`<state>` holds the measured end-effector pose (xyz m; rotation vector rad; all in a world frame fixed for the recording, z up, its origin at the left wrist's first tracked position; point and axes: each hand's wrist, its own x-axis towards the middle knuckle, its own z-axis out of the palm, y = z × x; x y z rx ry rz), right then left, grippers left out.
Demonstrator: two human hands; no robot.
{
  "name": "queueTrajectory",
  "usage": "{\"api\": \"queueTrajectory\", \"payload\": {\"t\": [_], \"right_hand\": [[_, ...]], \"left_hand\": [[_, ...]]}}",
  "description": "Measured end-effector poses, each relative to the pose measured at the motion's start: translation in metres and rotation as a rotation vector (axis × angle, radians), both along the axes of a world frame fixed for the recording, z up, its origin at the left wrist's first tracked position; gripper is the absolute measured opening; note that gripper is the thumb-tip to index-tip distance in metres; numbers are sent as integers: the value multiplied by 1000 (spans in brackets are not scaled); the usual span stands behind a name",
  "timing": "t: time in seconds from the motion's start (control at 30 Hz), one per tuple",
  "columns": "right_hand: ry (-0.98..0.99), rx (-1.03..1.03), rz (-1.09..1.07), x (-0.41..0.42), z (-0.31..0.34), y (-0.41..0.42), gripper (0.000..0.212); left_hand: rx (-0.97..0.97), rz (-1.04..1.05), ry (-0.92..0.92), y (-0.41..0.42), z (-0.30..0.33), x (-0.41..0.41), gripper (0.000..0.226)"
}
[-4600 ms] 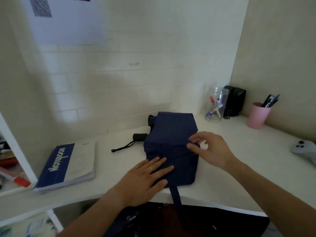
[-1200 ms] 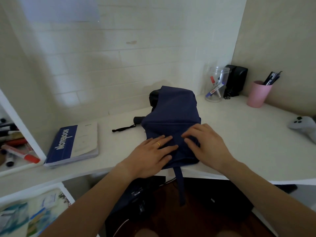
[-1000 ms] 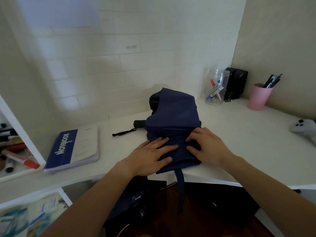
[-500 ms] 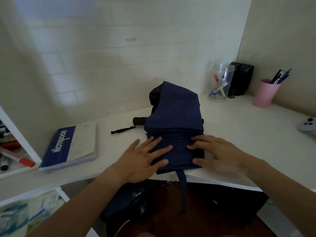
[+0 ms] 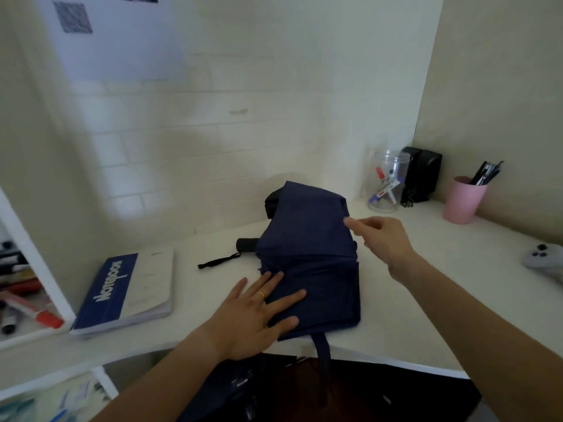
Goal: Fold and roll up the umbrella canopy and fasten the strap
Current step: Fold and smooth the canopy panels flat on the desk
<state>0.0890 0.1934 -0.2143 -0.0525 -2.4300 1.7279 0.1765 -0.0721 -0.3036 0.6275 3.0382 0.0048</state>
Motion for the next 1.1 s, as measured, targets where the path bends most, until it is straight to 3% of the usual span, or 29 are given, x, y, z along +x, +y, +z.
{"api": "queueTrajectory", "payload": {"t": [0.1, 0.23, 0.3, 0.47, 0.63, 0.73, 0.77, 0.83, 0.93, 1.0, 1.1], "right_hand": [[-171, -135, 105, -12, 17, -15, 33], [-234, -296, 171, -23, 20, -16, 46], [-249, -360, 235, -17, 23, -12, 42], [-224, -320, 339, 20, 13, 2, 42], [-237, -303, 306, 57, -29, -3, 6], [-283, -442, 326, 65, -58, -3, 24], [-280, -480, 332, 67, -63, -2, 26], [-255, -548, 336, 71, -70, 0, 12], [-205, -583, 340, 72, -73, 1, 5], [-189, -571, 357, 73, -74, 0, 4], [-181, -564, 360, 71, -74, 1, 17]], "left_hand": [[7, 7, 15, 0, 0, 1, 54], [28, 8, 26, 0, -1, 2, 54], [40, 7, 24, 0, -2, 2, 54], [44, 8, 31, 0, -2, 5, 56], [57, 30, 34, 0, -2, 6, 56], [111, 0, 76, -3, -2, 8, 58], [152, -15, 117, -4, -2, 9, 59], [339, 26, 280, -4, -2, 12, 54], [803, 281, 516, -2, 5, 16, 37], [978, 383, 446, 0, 15, 11, 56], [990, 341, 233, 6, 34, -1, 64]]}}
